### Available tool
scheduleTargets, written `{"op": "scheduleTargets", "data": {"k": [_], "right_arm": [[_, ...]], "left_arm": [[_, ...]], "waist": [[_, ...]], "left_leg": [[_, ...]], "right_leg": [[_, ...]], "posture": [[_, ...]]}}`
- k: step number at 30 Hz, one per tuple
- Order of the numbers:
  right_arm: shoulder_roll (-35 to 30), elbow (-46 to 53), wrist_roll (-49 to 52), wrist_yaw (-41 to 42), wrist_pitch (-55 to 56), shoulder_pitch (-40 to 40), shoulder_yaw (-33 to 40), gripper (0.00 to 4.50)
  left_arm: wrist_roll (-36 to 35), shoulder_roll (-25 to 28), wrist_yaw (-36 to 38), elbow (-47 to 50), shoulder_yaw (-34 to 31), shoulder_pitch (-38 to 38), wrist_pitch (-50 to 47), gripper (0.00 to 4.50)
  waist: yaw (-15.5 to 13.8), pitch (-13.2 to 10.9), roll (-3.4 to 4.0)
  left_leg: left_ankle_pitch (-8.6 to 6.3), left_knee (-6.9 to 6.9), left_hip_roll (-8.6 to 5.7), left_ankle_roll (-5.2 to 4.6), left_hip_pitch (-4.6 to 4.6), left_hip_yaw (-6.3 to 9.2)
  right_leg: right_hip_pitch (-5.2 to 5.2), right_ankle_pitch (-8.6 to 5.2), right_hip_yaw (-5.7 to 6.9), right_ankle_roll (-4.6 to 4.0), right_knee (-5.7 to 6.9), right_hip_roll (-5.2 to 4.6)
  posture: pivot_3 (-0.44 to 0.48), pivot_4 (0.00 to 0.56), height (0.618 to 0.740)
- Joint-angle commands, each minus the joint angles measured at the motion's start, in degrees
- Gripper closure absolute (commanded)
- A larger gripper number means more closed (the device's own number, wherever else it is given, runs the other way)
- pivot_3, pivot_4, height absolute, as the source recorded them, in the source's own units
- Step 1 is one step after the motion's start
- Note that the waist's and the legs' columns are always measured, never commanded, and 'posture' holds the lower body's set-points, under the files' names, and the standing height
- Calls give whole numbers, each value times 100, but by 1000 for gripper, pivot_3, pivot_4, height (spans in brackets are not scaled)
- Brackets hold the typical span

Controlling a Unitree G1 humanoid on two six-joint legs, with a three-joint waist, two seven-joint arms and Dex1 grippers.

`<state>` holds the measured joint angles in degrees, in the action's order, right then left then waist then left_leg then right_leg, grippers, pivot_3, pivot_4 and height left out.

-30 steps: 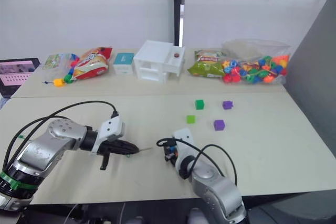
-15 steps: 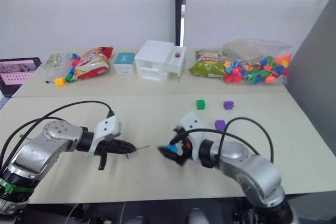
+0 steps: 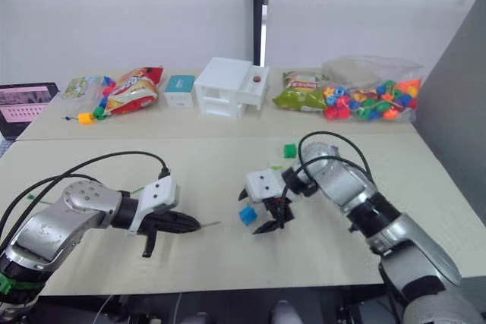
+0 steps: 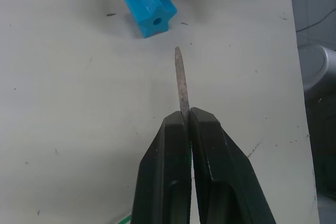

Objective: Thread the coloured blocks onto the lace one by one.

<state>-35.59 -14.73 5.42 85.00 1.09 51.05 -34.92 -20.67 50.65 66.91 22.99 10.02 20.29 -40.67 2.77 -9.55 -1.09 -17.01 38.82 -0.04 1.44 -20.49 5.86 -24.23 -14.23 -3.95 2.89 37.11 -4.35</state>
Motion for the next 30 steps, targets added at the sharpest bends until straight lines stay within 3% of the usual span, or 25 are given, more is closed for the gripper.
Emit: {"op": "scheduleTargets", "data": {"k": [1, 11, 16, 20, 23, 26, 30], "right_arm": [[251, -493, -199, 197, 506, 205, 92, 39], [710, -1098, -457, 47, 851, 134, 372, 3144], [572, -547, -357, -122, 315, -259, 670, 3149], [555, 284, -261, -656, -748, -722, 1023, 3171], [496, 1083, -230, -954, -1606, -1102, 1179, 3775], [554, 1778, -309, -1444, -2555, -1426, 1278, 3775], [587, 2226, -379, -1775, -3028, -1657, 1188, 3775]], "left_arm": [[-129, 71, -47, 207, -105, -7, -69, 4500], [-146, 73, -203, 293, -152, -273, -5, 4500], [-130, 35, -271, 256, -101, -258, 33, 4500], [-42, -42, -495, 235, 20, -95, -159, 4500], [-49, -158, -568, 158, 174, 203, -335, 4500], [51, -292, -547, -39, 434, 581, -380, 4500], [248, -394, -451, -284, 806, 895, -265, 4500]], "waist": [[-9, 0, 0], [-9, -1, 2], [-31, -1, 2], [-29, -1, 2], [-44, -1, 2], [-47, -1, 1], [-12, 0, 2]], "left_leg": [[0, 0, -1, 1, -1, 0], [1, -1, -1, 2, -1, 2], [1, 0, -2, 3, -1, 2], [1, 0, -2, 2, -1, 3], [1, 1, -2, 3, -2, 4], [1, 4, -4, 2, -3, 4], [1, 3, -3, 2, -2, 4]], "right_leg": [[-1, 0, 0, 0, 0, -1], [-6, 1, -1, -1, 3, 0], [-3, 1, 0, -1, 2, -2], [-4, 1, -1, -1, 6, -1], [-3, 1, 0, -1, 7, -1], [-2, 1, 0, -1, 7, -1], [-3, 1, -1, -1, 8, 2]], "posture": [[0, 150, 740], [0, 150, 740], [0, 150, 740], [0, 150, 740], [0, 150, 740], [0, 150, 740], [0, 150, 740]]}}
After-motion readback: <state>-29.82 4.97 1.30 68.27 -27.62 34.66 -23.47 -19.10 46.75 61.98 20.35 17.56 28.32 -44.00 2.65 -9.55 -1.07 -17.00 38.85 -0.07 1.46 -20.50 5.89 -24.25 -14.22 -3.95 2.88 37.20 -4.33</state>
